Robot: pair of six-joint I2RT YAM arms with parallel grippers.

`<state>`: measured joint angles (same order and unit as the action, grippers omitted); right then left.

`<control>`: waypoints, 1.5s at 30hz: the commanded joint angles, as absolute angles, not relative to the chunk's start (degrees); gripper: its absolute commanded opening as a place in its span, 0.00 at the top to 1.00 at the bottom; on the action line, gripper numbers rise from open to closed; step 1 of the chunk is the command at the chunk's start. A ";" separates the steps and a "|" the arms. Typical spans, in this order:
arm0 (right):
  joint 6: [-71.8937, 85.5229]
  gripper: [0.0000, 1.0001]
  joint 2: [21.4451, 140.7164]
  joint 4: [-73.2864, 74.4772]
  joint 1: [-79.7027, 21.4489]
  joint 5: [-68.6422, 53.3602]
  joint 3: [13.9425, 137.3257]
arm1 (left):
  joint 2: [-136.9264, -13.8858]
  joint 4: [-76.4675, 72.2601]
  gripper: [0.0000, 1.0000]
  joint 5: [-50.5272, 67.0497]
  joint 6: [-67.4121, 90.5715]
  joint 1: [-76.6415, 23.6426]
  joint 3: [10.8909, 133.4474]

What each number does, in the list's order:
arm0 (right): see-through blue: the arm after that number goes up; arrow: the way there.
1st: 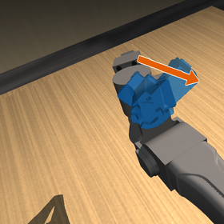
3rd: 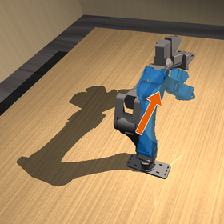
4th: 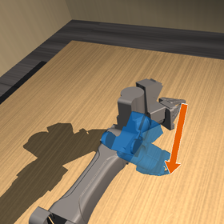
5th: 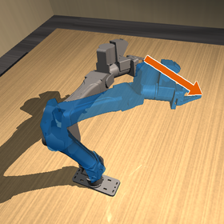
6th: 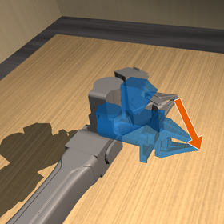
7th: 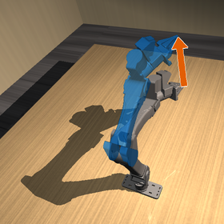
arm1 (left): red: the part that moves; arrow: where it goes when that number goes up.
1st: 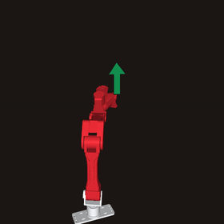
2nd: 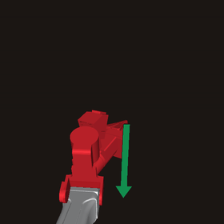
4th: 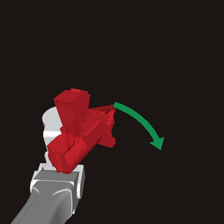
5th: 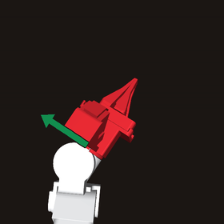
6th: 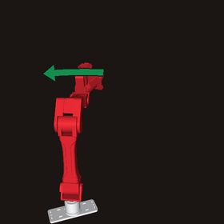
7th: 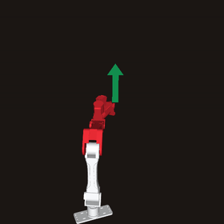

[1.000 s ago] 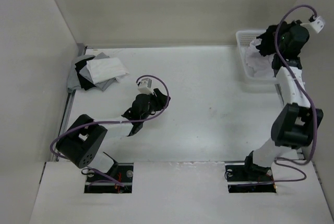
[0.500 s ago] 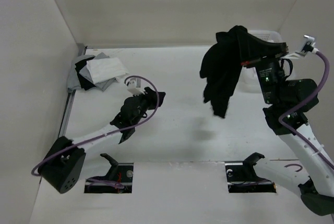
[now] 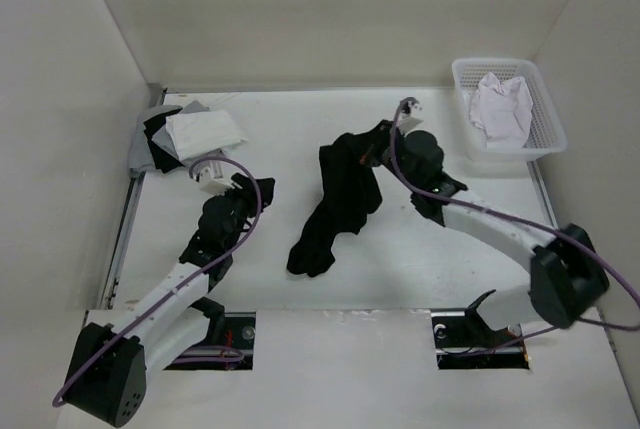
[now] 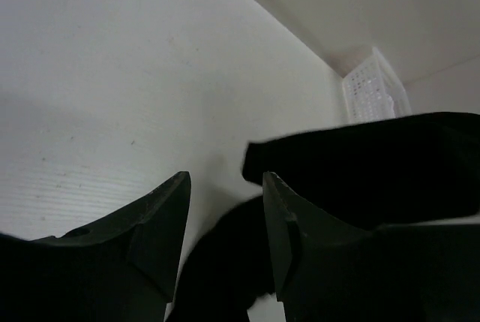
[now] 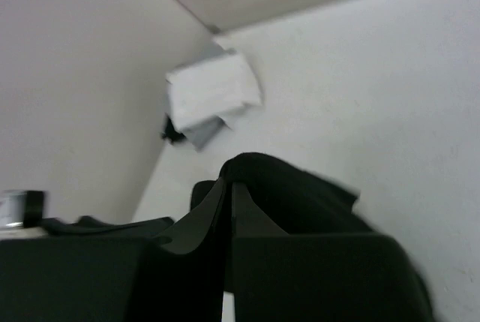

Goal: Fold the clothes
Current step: Move the tank top to the center of the board, then flatten the tank top out

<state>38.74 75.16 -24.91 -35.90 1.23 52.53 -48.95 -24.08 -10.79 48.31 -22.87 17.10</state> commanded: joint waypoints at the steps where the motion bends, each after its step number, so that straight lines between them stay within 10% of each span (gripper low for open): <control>1: 44.29 0.94 87.16 -31.29 -34.06 -3.77 55.10 | -52.11 -22.94 0.59 -9.23 49.75 -23.50 17.31; 10: 45.09 0.57 87.55 -30.50 -32.30 0.52 50.12 | -66.87 -24.61 0.60 -9.32 47.73 -34.23 24.25; 19: 45.09 0.87 81.48 -26.12 -34.57 3.34 36.49 | -74.63 -25.14 0.65 -9.23 44.04 -37.49 29.10; 36: 44.83 0.53 84.10 -18.45 -61.91 6.06 32.08 | -34.99 9.13 0.63 -18.79 51.76 -50.57 12.83; 45: 45.35 0.50 91.40 -21.62 -62.36 6.24 34.80 | -44.19 10.98 0.63 -21.53 52.65 -56.20 16.17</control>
<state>45.12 89.80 -19.73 -61.95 5.17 33.28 -40.69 9.19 -19.84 51.59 -55.37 13.28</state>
